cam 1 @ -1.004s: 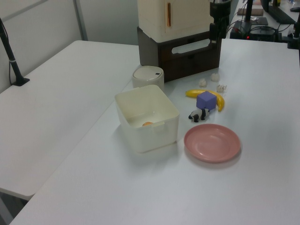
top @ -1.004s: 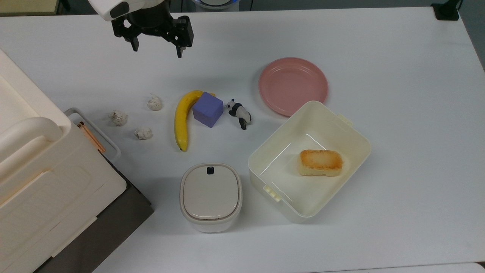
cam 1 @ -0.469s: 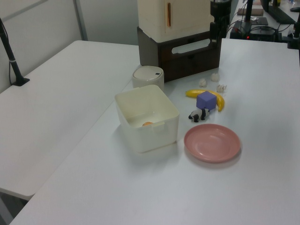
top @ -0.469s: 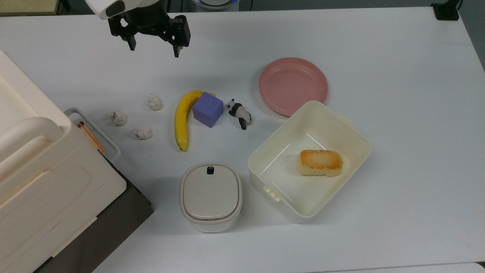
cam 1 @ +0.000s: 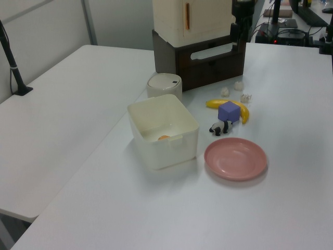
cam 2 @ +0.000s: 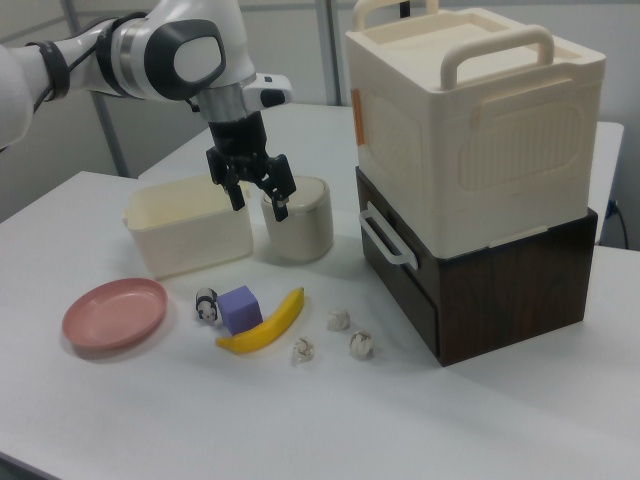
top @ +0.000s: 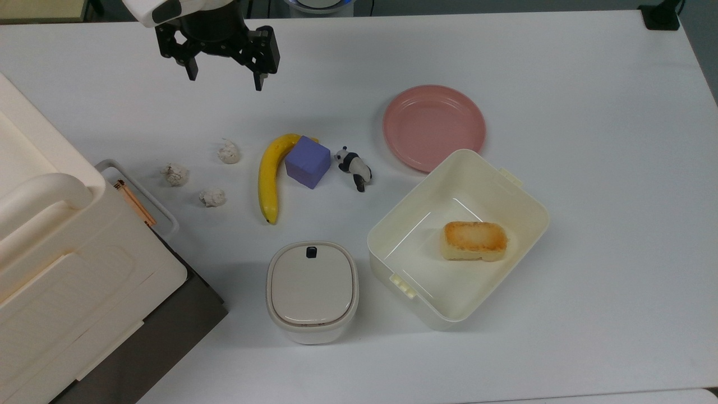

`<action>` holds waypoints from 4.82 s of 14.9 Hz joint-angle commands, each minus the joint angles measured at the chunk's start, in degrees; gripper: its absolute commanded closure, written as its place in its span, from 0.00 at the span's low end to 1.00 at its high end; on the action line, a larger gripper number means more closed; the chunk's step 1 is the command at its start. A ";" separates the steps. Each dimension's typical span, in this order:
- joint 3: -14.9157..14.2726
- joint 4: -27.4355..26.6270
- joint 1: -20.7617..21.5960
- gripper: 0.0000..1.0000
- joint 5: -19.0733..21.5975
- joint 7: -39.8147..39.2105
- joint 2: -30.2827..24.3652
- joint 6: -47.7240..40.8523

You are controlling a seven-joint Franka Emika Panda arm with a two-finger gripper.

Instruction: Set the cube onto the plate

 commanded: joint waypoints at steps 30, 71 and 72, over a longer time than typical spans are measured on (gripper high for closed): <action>0.61 -6.93 7.06 0.00 1.38 7.24 3.13 1.58; 0.70 -14.05 30.25 0.25 4.47 40.84 9.28 14.61; 0.61 -14.05 30.79 0.20 4.38 41.72 9.90 14.87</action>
